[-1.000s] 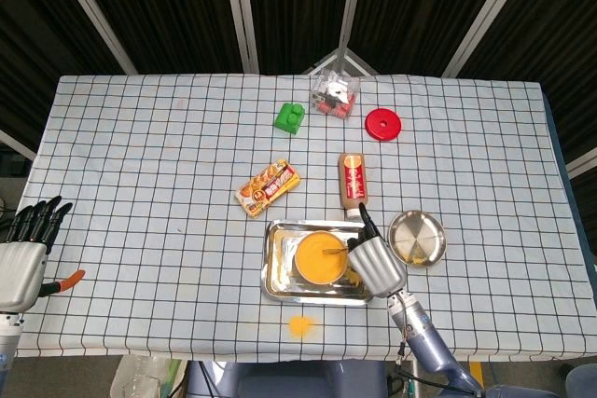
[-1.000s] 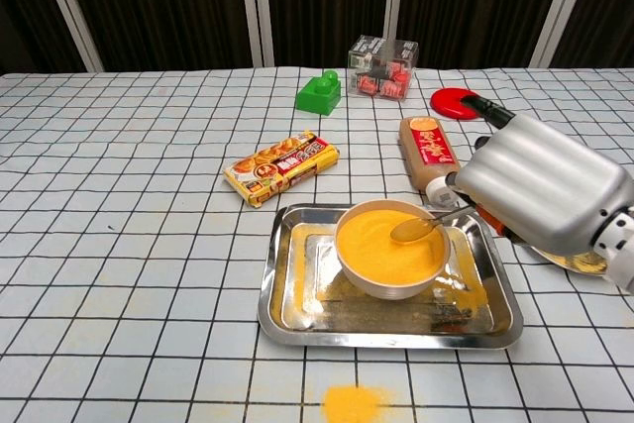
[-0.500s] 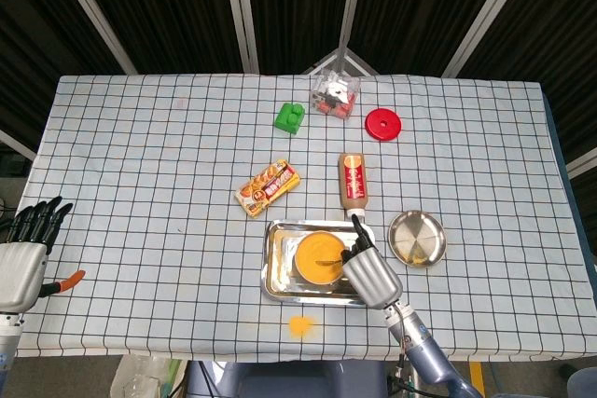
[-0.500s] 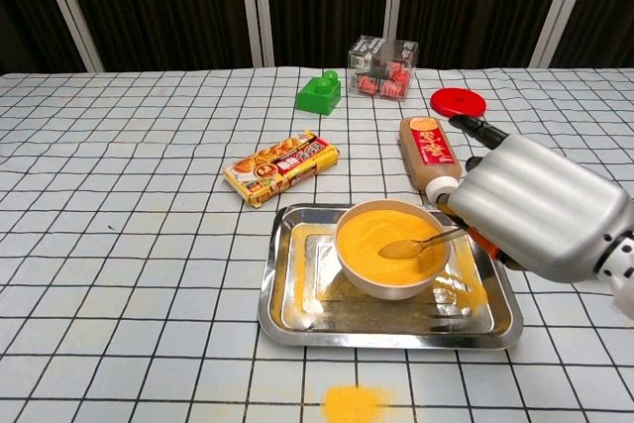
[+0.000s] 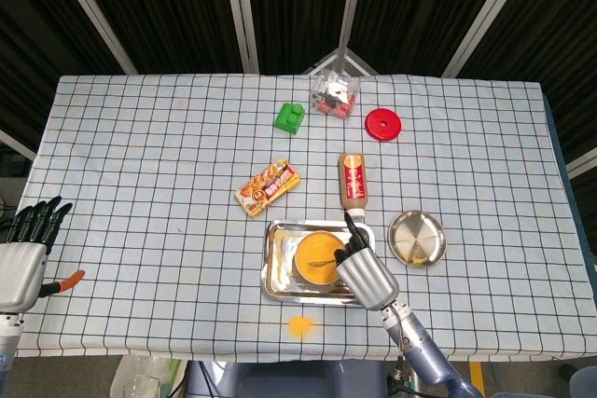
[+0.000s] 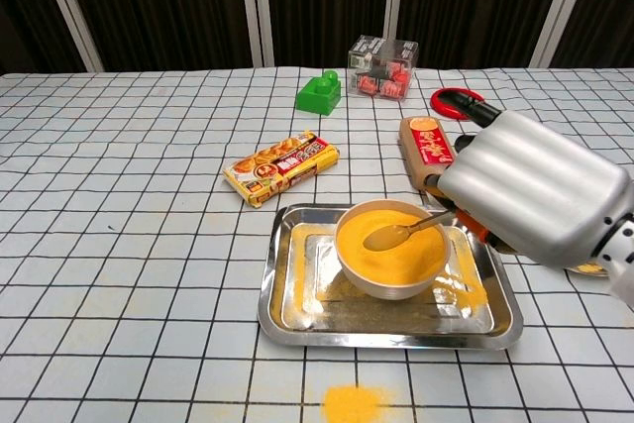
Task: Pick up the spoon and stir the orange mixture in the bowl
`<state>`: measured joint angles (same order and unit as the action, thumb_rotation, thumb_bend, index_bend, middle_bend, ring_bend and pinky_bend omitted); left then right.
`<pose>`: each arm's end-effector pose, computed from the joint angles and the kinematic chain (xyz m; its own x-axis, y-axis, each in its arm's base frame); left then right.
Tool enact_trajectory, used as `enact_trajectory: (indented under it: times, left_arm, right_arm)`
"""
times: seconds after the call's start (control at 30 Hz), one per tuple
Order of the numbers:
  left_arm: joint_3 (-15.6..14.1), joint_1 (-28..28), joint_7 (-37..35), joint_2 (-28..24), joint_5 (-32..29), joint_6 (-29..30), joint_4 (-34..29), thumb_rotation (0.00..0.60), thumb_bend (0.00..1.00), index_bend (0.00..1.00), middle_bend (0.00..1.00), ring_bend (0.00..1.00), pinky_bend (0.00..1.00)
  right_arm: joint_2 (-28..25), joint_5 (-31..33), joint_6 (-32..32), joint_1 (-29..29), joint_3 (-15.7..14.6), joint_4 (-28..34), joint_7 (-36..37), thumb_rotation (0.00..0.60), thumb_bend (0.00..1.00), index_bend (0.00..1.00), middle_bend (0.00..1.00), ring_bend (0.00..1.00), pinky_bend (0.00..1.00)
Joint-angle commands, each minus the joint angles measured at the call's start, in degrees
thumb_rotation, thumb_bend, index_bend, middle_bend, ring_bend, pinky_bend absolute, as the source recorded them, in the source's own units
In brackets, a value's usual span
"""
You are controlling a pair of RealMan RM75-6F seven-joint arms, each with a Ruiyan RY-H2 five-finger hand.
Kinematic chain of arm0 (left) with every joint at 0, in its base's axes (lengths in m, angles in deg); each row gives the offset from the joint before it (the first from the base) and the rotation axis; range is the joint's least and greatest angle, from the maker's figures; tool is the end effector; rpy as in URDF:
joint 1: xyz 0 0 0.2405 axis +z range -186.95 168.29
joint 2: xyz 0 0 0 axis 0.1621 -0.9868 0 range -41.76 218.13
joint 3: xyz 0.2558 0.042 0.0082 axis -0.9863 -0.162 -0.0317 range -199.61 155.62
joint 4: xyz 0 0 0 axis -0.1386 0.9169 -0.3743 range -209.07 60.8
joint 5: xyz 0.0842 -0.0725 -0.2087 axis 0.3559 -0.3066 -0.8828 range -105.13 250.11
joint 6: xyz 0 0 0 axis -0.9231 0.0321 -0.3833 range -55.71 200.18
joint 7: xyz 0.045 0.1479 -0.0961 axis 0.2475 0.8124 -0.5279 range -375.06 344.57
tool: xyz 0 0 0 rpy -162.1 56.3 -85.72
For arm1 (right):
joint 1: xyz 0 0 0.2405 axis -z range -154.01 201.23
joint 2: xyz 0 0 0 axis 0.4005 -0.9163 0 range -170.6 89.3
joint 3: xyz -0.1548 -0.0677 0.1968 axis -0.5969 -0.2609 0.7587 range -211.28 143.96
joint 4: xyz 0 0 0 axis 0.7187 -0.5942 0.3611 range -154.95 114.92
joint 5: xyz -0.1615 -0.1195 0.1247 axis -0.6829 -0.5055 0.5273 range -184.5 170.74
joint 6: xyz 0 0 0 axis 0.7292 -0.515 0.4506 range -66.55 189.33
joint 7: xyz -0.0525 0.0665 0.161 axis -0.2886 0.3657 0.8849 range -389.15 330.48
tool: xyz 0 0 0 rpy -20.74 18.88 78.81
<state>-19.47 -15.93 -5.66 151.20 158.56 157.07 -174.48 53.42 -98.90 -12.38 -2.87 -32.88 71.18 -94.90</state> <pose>-0.2875 0.2262 0.1268 0.4396 0.0056 0.8982 0.8971 -0.0515 -0.4388 -0.1231 -0.2607 -0.0610 0.8166 0.3198 0.4805 -0.3180 -0.4455 0.8369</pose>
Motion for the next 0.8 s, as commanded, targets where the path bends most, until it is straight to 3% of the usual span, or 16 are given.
enact_trajectory:
  times: [0.03, 0.33, 0.8]
  left_arm:
    - [0.03, 0.02, -0.03, 0.02, 0.03, 0.09, 0.00, 0.600, 0.00, 0.00, 0.00, 0.00, 0.00]
    - [0.02, -0.03, 0.10, 0.14, -0.17, -0.13, 0.10, 0.600, 0.00, 0.00, 0.00, 0.00, 0.00]
    - [0.12, 0.00, 0.02, 0.13, -0.40, -0.10, 0.10, 0.600, 0.00, 0.00, 0.00, 0.00, 0.00]
  right_arm:
    - [-0.21, -0.10, 0.19, -0.08, 0.15, -0.08, 0.05, 0.600, 0.83, 0.95, 0.80, 0.47, 0.00]
    - [-0.47, 0.65, 1.21, 0.78, -0.86, 0.61, 0.01, 0.600, 0.83, 0.95, 0.80, 0.47, 0.00]
    - [0.74, 2.55, 2.72, 0.95, -0.09, -0.82, -0.95, 0.600, 0.83, 0.95, 0.80, 0.47, 0.00]
